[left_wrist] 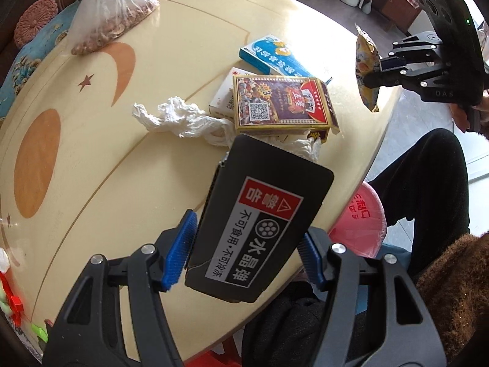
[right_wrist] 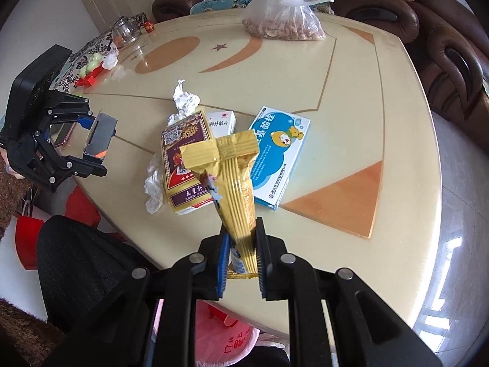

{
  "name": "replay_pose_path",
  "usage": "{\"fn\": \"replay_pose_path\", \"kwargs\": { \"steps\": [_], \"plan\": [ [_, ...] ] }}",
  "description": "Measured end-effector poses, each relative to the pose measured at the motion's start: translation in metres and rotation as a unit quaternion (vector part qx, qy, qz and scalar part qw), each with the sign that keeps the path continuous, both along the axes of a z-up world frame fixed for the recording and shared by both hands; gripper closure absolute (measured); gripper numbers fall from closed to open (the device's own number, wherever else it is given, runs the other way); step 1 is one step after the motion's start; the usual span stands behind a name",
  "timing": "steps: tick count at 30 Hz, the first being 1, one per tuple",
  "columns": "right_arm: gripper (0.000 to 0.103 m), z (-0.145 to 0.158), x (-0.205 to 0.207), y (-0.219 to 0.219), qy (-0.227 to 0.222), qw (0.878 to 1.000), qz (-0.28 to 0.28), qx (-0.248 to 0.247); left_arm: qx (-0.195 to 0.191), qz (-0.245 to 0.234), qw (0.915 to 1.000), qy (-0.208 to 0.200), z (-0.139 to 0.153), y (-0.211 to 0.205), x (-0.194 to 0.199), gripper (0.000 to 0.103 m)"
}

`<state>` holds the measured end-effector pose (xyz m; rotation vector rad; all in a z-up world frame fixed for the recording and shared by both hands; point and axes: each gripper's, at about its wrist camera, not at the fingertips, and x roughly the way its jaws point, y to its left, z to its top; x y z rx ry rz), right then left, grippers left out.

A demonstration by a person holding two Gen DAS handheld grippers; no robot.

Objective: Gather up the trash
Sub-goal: 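Lift the black box and yellow wrapper with both tools toward the bin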

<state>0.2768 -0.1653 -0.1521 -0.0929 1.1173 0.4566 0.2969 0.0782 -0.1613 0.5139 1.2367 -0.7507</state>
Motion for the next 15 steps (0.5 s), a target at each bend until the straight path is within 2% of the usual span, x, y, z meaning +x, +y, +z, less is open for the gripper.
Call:
{"fn": "replay_pose_path", "kwargs": {
  "steps": [3, 15],
  "plan": [
    [0.087, 0.015, -0.006, 0.001, -0.008, 1.0, -0.004, 0.001, -0.006, 0.007, 0.9999, -0.01, 0.014, 0.001, -0.008, 0.04],
    [0.087, 0.065, -0.054, 0.008, -0.045, 0.999, 0.0, -0.005, 0.008, -0.028, 0.9982, -0.053, 0.056, -0.013, -0.069, 0.04]
  ]
}}
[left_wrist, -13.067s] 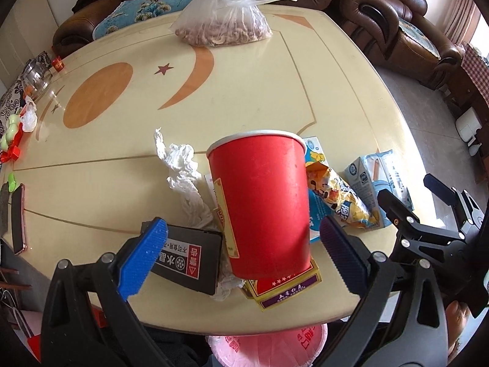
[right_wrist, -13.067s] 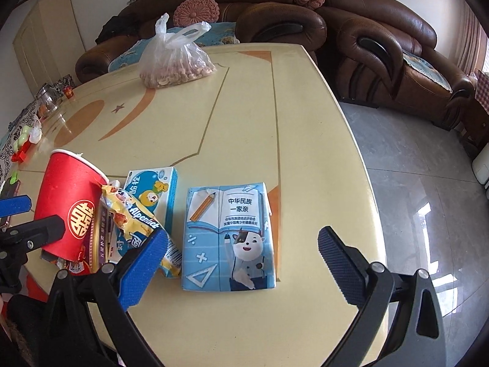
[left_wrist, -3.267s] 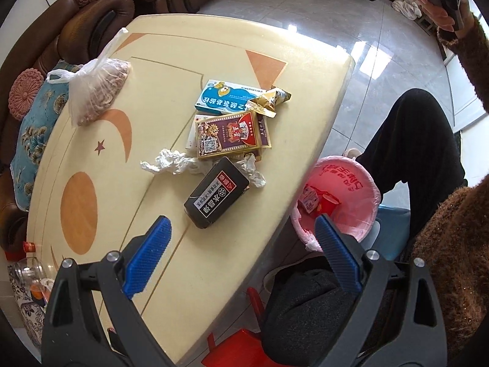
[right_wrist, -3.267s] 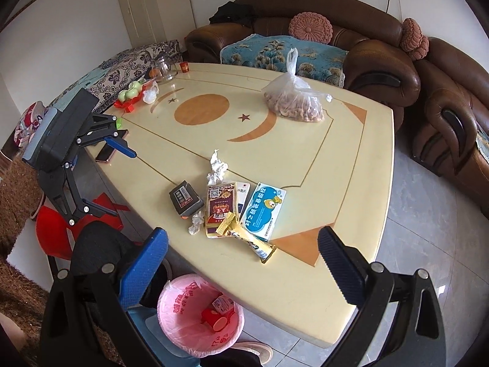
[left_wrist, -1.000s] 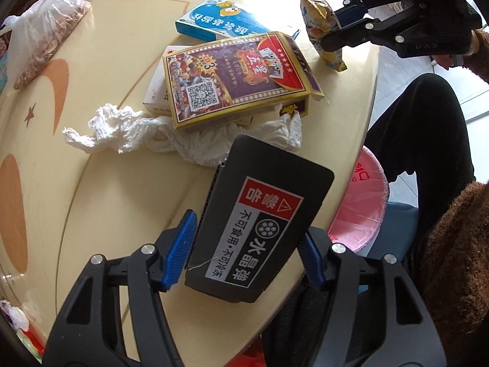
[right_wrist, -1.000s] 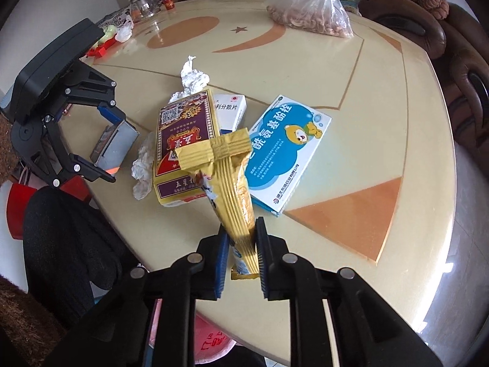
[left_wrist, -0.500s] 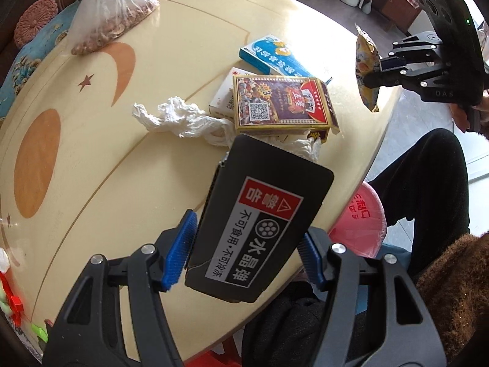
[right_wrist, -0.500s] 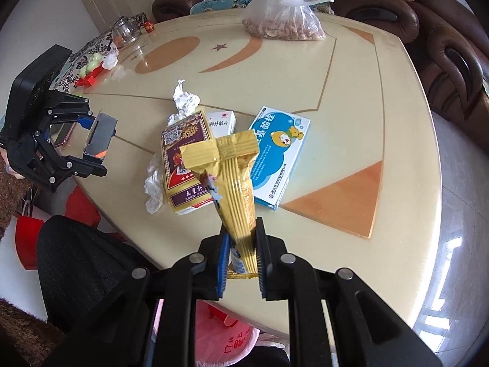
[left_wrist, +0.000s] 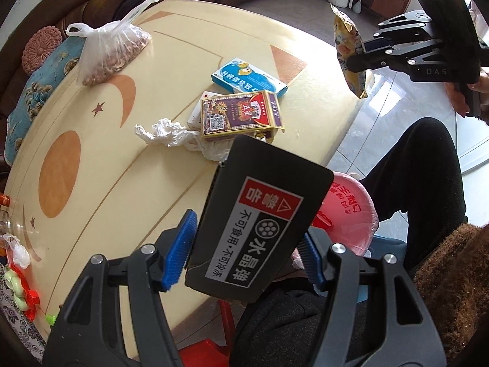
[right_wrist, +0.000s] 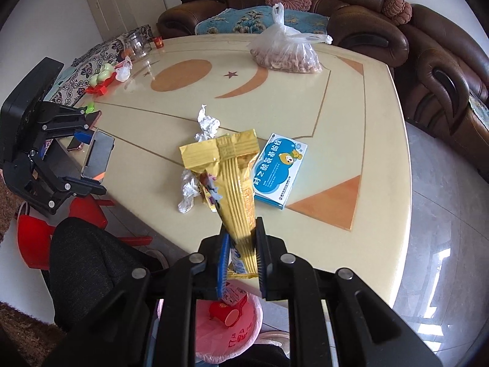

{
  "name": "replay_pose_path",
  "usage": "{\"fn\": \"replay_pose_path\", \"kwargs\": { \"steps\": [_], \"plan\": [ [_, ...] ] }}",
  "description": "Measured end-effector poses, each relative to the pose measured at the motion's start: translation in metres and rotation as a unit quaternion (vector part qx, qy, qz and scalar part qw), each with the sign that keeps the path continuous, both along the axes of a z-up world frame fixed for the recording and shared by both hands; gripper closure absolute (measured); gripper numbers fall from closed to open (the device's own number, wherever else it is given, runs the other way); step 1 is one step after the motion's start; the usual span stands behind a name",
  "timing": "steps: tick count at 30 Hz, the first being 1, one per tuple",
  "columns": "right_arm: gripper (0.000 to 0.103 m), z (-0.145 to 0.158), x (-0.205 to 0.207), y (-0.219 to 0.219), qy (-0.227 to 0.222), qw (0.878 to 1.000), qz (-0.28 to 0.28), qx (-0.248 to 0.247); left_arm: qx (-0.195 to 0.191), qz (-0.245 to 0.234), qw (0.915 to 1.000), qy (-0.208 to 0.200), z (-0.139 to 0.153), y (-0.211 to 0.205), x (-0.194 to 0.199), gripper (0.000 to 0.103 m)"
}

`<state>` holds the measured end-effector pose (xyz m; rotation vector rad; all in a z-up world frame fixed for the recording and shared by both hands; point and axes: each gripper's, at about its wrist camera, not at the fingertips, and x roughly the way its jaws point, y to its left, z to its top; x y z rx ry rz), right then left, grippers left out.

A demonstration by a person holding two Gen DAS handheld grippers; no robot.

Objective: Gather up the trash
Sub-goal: 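Lift the black box and yellow wrapper with both tools toward the bin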

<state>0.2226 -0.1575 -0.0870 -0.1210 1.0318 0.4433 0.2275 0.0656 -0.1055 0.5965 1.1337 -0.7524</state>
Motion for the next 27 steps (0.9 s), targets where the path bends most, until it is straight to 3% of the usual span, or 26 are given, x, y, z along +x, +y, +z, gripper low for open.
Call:
{"fn": "replay_pose_path", "kwargs": {
  "steps": [13, 27],
  "plan": [
    [0.087, 0.025, -0.074, 0.001, -0.016, 1.0, 0.004, -0.003, 0.017, -0.033, 0.9988, -0.033, 0.013, -0.02, -0.082, 0.04],
    [0.087, 0.009, -0.137, 0.012, -0.006, 1.0, 0.011, 0.002, 0.014, -0.049, 0.9986, -0.015, -0.016, -0.029, -0.158, 0.04]
  ]
}}
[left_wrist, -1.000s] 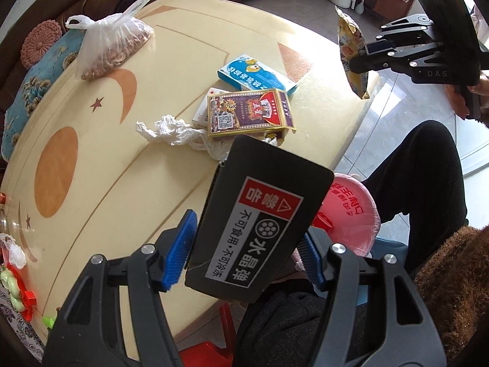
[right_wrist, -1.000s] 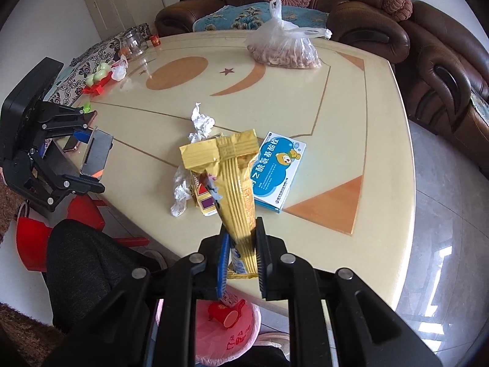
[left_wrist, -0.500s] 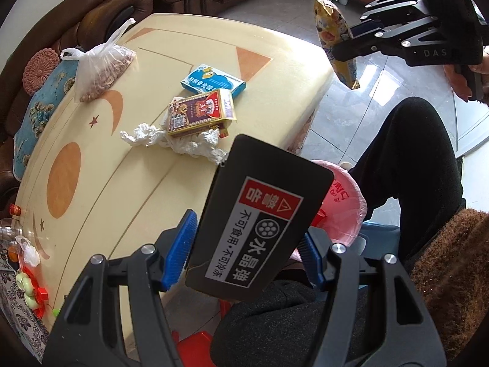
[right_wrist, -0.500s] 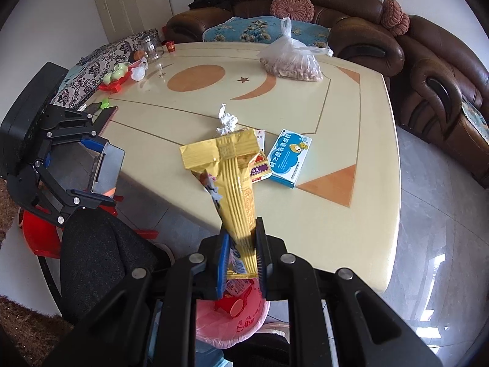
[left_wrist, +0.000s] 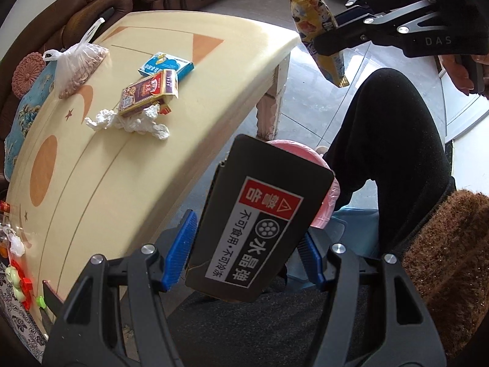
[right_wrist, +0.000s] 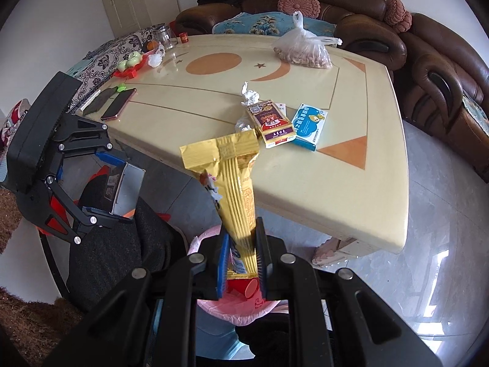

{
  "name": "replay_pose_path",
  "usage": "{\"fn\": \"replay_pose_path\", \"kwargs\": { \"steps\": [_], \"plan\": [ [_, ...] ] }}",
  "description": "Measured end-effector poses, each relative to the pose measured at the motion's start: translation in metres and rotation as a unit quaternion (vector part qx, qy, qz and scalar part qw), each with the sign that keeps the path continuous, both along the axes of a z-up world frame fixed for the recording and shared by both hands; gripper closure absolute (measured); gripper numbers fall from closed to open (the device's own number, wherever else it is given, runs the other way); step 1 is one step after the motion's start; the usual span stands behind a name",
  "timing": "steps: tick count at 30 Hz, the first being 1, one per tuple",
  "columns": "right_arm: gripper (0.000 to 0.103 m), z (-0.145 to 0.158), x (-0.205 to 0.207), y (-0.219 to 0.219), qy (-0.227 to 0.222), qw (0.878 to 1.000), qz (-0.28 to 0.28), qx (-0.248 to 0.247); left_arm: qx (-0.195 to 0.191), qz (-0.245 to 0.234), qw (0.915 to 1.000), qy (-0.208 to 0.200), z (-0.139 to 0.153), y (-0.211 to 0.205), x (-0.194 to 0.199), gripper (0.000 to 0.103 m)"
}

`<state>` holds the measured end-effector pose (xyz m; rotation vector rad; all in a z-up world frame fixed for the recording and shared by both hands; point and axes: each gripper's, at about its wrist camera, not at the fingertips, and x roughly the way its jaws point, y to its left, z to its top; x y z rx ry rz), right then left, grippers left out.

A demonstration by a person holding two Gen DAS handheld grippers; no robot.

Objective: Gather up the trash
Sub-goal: 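Lift the black box and yellow wrapper with both tools toward the bin, then open the left tool over the bin while the right tool releases the yellow wrapper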

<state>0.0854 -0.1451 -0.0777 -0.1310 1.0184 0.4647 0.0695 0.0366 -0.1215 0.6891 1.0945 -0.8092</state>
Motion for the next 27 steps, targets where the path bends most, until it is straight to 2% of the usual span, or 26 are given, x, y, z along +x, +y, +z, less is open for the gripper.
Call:
{"fn": "replay_pose_path", "kwargs": {
  "steps": [8, 17, 27],
  "plan": [
    [0.087, -0.025, -0.017, 0.006, 0.022, 1.0, -0.002, 0.012, -0.008, 0.005, 0.9993, 0.037, -0.035, -0.006, -0.022, 0.04],
    [0.087, -0.063, -0.023, 0.01, 0.044, 0.999, -0.008, 0.017, -0.033, 0.035, 0.9939, 0.1, -0.082, -0.013, -0.022, 0.04],
    [0.087, -0.11, -0.017, 0.011, 0.069, 0.997, -0.021, 0.01, -0.039, 0.062, 0.9861, 0.15, -0.133, -0.022, -0.009, 0.041]
  ]
}}
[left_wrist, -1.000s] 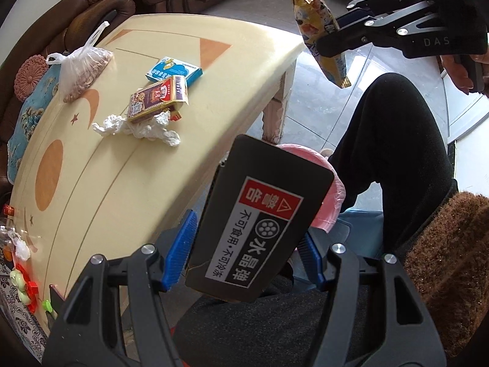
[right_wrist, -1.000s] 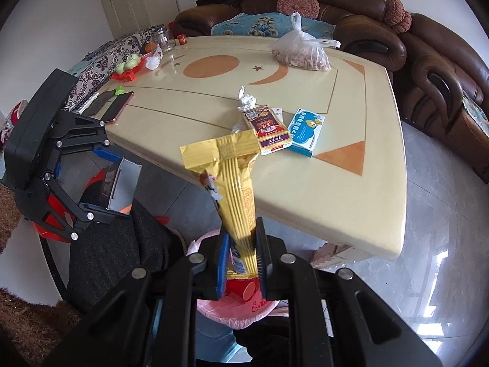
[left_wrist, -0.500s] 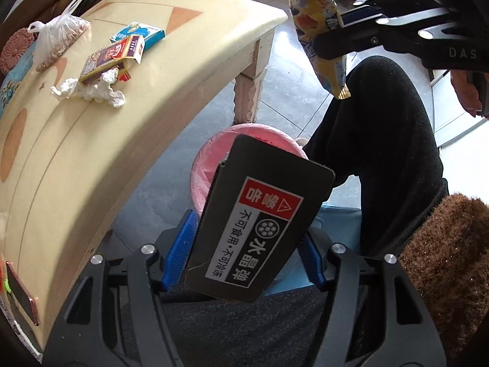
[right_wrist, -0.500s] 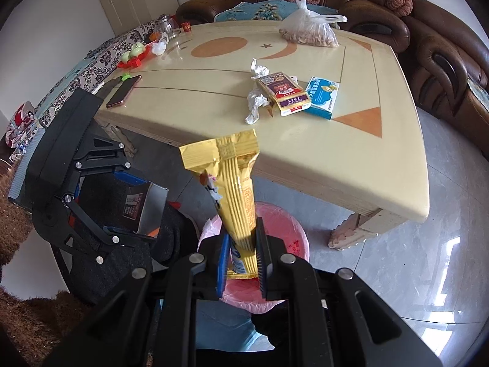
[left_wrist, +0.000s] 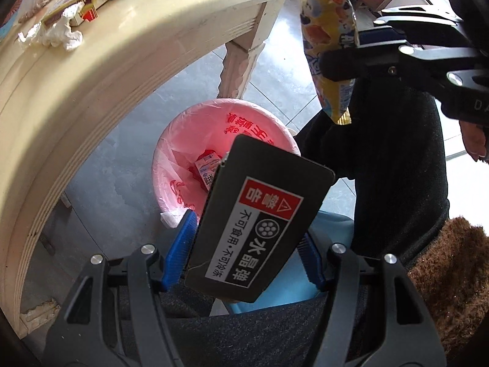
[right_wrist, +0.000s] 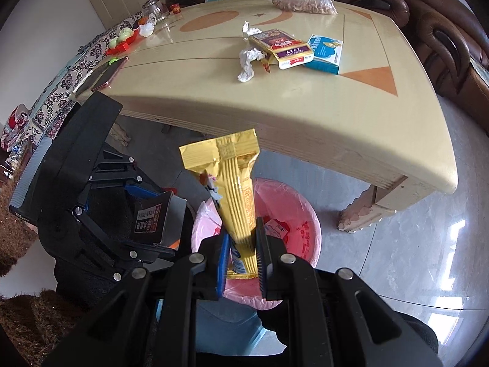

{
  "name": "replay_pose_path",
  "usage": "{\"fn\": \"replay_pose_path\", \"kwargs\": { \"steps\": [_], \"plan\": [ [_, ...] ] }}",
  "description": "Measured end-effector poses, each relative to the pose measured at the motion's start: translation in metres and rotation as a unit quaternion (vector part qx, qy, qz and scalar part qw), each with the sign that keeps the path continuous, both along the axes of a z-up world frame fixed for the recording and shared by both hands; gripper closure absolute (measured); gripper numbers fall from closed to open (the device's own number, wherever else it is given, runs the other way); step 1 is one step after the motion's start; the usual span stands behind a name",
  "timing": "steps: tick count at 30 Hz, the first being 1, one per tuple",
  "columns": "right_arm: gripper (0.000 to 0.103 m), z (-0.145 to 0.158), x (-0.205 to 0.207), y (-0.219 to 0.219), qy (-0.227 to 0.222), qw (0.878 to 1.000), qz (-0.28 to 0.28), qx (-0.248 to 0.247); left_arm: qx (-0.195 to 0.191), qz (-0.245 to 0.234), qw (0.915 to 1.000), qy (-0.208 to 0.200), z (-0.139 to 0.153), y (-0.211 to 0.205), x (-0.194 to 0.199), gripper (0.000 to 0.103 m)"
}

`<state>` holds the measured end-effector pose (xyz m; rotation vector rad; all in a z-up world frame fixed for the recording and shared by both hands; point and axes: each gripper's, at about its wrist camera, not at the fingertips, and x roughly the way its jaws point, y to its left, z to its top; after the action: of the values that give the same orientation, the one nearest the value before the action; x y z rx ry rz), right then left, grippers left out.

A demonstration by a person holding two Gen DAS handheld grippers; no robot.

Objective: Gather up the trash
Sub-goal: 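Open the left tool over the bin while the right tool releases the yellow wrapper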

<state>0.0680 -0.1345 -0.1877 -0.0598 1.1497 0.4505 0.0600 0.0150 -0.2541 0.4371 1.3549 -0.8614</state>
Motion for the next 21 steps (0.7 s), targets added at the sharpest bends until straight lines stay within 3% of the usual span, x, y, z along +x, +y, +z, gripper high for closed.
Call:
{"fn": "replay_pose_path", "kwargs": {
  "steps": [12, 21],
  "plan": [
    [0.087, -0.064, 0.011, -0.001, 0.044, 0.998, -0.032, 0.011, 0.018, 0.032, 0.9974, 0.062, -0.063, -0.011, 0.009, 0.041],
    [0.087, -0.117, 0.023, -0.006, 0.084, 0.995, -0.057, 0.014, 0.031, 0.066, 0.9893, 0.126, -0.112, -0.025, 0.034, 0.041]
  ]
}}
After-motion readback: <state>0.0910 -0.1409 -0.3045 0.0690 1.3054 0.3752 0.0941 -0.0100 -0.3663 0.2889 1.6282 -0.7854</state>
